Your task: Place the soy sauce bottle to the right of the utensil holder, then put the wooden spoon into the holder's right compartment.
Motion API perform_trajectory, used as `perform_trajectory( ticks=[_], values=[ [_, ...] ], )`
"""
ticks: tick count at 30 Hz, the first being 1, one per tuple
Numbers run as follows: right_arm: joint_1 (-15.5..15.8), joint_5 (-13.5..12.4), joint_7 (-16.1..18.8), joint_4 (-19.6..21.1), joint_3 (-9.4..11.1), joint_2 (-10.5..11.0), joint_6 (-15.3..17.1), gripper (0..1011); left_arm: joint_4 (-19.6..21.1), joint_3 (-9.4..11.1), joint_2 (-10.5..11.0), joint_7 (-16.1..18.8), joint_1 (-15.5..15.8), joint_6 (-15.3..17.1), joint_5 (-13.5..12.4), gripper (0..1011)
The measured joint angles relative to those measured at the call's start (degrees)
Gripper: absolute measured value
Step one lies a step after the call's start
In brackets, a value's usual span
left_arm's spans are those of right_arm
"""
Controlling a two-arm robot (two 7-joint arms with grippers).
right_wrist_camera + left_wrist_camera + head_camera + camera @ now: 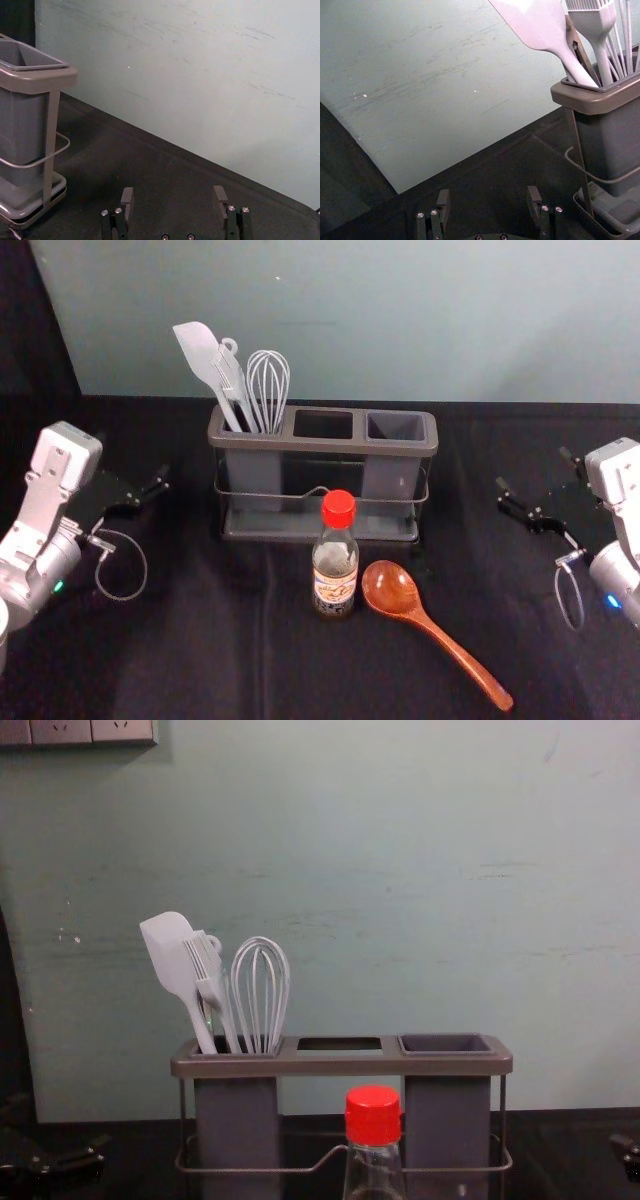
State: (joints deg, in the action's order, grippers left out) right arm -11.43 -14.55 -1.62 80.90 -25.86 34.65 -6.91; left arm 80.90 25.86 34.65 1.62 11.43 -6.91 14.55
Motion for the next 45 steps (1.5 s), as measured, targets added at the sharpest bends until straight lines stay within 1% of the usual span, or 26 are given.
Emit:
perform_trajectory(
  ticks=[25, 27, 29, 30, 31, 35, 38, 39, 42, 45],
  values=[
    [0.0, 0.0, 0.0, 0.0, 0.0, 0.0, 0.0, 1003, 0.0, 0.0, 0.0, 0.0, 0.0, 0.0, 0.0, 1005],
    [0.3, 0.3, 0.0, 0.2, 0.4, 0.1, -0.6, 1003, 0.0, 0.0, 0.0, 0.0, 0.0, 0.0, 0.0, 1005],
    [0.6, 0.4, 0.1, 0.7, 0.8, 0.2, -1.1, 1003, 0.0, 0.0, 0.0, 0.0, 0.0, 0.0, 0.0, 1005],
    [1.1, 0.5, 0.1, 1.5, 1.3, 0.5, -1.5, 1003, 0.0, 0.0, 0.0, 0.0, 0.0, 0.0, 0.0, 1005],
    [1.1, 0.5, 0.1, 1.5, 1.3, 0.5, -1.5, 1002, 0.0, 0.0, 0.0, 0.0, 0.0, 0.0, 0.0, 1005],
    [3.6, -0.1, 0.9, 5.5, 3.5, 2.1, -2.5, 1003, 0.0, 0.0, 0.0, 0.0, 0.0, 0.0, 0.0, 1005],
    [5.0, -0.8, 1.3, 7.6, 4.6, 3.0, -2.8, 1003, 0.0, 0.0, 0.0, 0.0, 0.0, 0.0, 0.0, 1005],
    [6.0, -1.3, 1.6, 9.0, 5.4, 3.6, -3.0, 1003, 0.0, 0.0, 0.0, 0.0, 0.0, 0.0, 0.0, 1005],
    [7.5, -2.3, 2.3, 11.0, 6.6, 4.3, -3.4, 1003, 0.0, 0.0, 0.0, 0.0, 0.0, 0.0, 0.0, 1005],
    [10.0, -4.6, 3.8, 13.9, 8.4, 5.4, -3.8, 1003, 0.0, 0.0, 0.0, 0.0, 0.0, 0.0, 0.0, 1005]
  ],
)
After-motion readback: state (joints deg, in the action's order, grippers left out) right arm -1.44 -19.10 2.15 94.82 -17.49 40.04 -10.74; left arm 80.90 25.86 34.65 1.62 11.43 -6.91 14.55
